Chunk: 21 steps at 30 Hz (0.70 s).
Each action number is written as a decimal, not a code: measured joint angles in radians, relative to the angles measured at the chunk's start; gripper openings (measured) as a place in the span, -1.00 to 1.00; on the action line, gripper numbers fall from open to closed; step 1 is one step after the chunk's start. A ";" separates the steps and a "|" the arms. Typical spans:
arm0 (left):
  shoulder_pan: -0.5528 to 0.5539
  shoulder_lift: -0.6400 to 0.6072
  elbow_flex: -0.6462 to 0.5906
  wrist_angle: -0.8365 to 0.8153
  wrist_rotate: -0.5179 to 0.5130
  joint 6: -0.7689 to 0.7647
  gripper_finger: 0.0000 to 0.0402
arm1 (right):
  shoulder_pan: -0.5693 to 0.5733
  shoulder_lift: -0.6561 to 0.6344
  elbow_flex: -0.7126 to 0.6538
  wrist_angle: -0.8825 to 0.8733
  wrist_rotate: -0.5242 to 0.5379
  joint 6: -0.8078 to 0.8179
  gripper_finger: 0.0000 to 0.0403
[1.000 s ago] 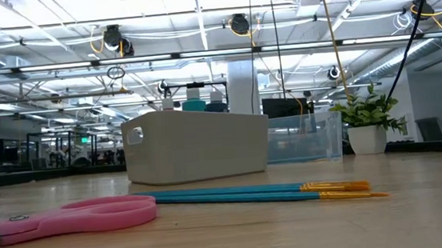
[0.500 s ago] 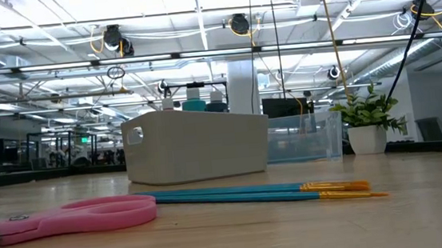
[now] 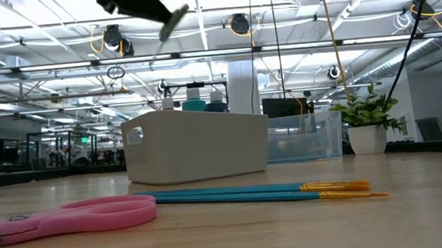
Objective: Pick & Place Paint Supplies
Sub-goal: Put the green scissors into the blue bin
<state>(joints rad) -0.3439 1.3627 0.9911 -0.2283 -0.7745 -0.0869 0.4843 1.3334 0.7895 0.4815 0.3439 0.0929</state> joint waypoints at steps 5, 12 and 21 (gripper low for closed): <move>0.040 0.089 0.000 -0.003 0.025 0.015 -0.98 | 0.000 0.000 0.000 0.000 0.000 0.000 0.38; 0.101 0.187 -0.001 0.012 0.023 0.016 -0.98 | 0.000 0.000 0.000 -0.001 0.000 0.000 0.38; 0.147 0.250 -0.001 0.021 0.181 -0.009 -0.98 | 0.000 0.000 0.000 -0.009 0.000 0.000 0.38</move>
<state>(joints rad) -0.1972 1.6132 0.9905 -0.2073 -0.5937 -0.0962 0.4843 1.3334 0.7895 0.4728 0.3436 0.0929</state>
